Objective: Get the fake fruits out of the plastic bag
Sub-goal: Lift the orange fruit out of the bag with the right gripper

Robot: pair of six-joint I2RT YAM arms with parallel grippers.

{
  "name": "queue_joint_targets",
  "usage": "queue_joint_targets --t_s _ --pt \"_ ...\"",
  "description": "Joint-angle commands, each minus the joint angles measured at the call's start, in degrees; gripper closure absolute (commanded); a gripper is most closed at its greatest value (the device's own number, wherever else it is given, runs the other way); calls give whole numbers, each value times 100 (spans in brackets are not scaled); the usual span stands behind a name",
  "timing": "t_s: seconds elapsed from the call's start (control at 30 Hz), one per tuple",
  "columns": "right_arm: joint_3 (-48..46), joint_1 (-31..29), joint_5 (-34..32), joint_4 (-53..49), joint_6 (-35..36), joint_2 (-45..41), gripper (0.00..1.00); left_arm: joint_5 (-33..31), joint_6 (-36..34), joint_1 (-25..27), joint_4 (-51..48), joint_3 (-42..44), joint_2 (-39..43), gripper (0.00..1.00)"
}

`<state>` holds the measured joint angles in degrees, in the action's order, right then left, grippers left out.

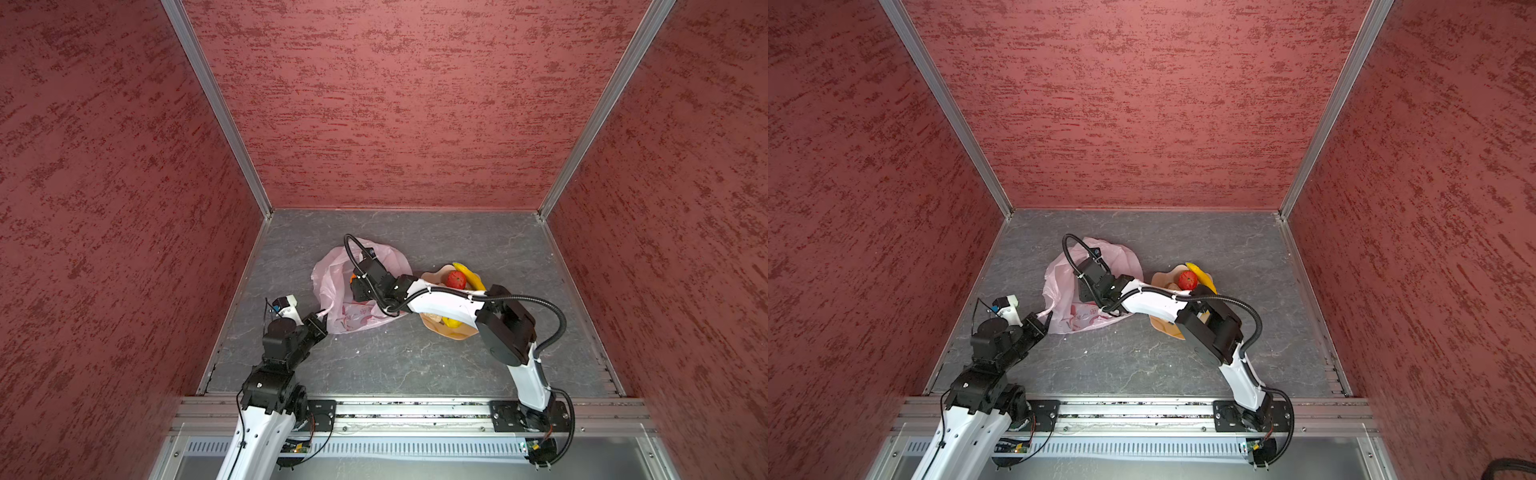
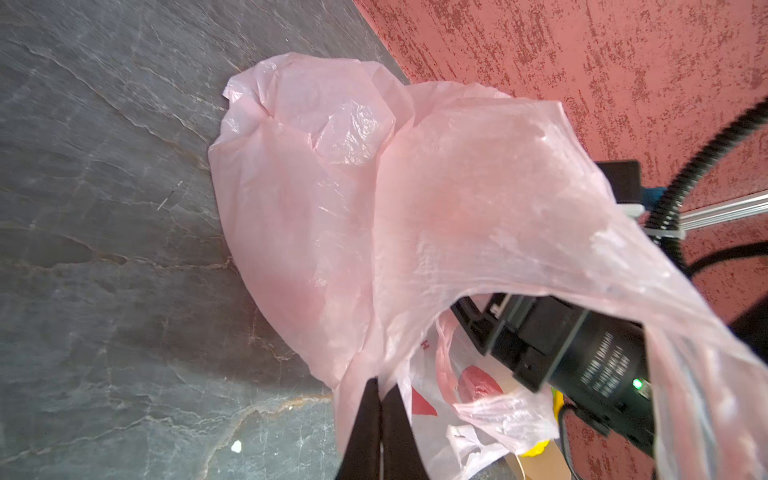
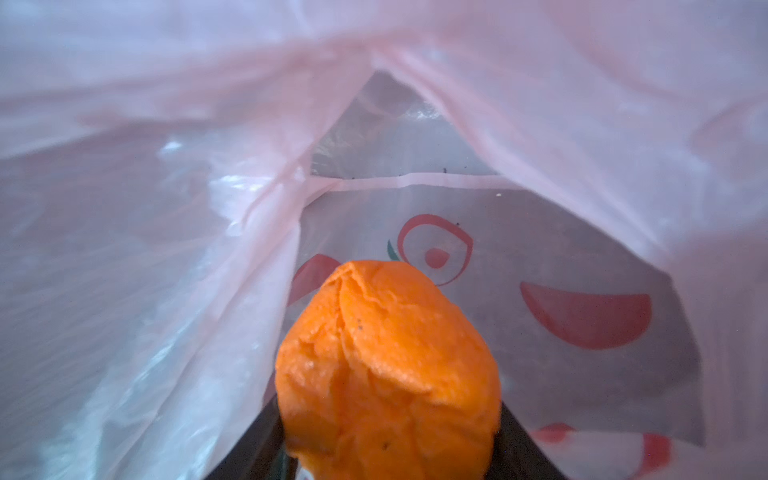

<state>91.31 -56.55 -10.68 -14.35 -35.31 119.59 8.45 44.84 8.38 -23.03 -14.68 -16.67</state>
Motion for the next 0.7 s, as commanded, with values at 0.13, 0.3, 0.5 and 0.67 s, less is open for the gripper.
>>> queue_joint_targets --t_s 0.13,0.3,0.5,0.67 --pt "-200 -214 -62 18 216 -626 67 -383 108 26 1377 207 -917 100" --pt "-351 -284 -210 -70 304 -1038 68 -405 40 30 2145 105 -1669 100" --pt "-486 -305 -455 -382 454 -1596 69 -560 -77 23 2718 -154 -2436 100" --pt "-846 -262 -998 -480 605 -2265 69 -762 -107 6 2922 -323 -2915 100"
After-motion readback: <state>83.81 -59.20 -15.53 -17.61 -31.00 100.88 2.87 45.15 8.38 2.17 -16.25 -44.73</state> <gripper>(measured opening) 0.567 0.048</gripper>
